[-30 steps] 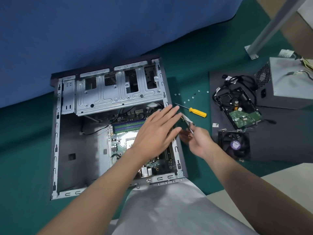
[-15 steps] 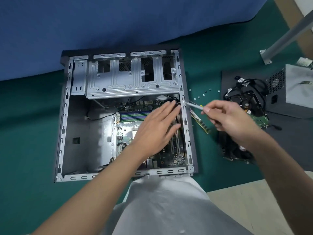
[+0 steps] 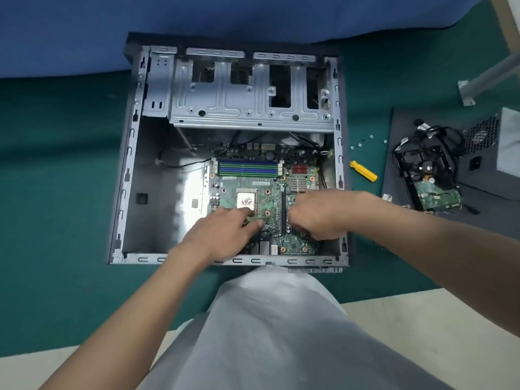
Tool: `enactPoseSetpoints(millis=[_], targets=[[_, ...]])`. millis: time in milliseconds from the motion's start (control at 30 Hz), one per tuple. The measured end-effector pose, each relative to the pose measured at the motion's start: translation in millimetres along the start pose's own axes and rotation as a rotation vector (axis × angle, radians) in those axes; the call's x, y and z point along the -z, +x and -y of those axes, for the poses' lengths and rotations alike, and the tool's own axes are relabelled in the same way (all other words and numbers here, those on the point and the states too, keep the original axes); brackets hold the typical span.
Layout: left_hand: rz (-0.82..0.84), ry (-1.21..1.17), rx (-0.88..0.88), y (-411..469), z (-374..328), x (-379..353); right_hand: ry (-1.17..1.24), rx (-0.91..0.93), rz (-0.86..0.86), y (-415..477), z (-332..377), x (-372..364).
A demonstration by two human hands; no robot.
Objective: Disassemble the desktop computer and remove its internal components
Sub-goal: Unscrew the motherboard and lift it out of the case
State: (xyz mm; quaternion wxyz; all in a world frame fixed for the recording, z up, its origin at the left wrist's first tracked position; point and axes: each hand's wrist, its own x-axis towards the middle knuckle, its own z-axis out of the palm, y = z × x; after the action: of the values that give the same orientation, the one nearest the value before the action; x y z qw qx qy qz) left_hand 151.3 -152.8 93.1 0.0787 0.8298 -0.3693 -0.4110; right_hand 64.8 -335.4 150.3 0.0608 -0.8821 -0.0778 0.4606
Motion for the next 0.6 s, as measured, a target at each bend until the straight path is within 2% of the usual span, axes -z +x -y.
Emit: enactPoseSetpoints(millis=[267,600], targets=[[0.040,-0.142,0.000,6.6,3.9,-0.8,-0.007,-0.040,0.095,22.8,3.0,-10.3],[0.000,-0.166,-0.014,5.5,4.4,0.0,-0.001,-0.088,0.039,30.2,2.8,-21.3]])
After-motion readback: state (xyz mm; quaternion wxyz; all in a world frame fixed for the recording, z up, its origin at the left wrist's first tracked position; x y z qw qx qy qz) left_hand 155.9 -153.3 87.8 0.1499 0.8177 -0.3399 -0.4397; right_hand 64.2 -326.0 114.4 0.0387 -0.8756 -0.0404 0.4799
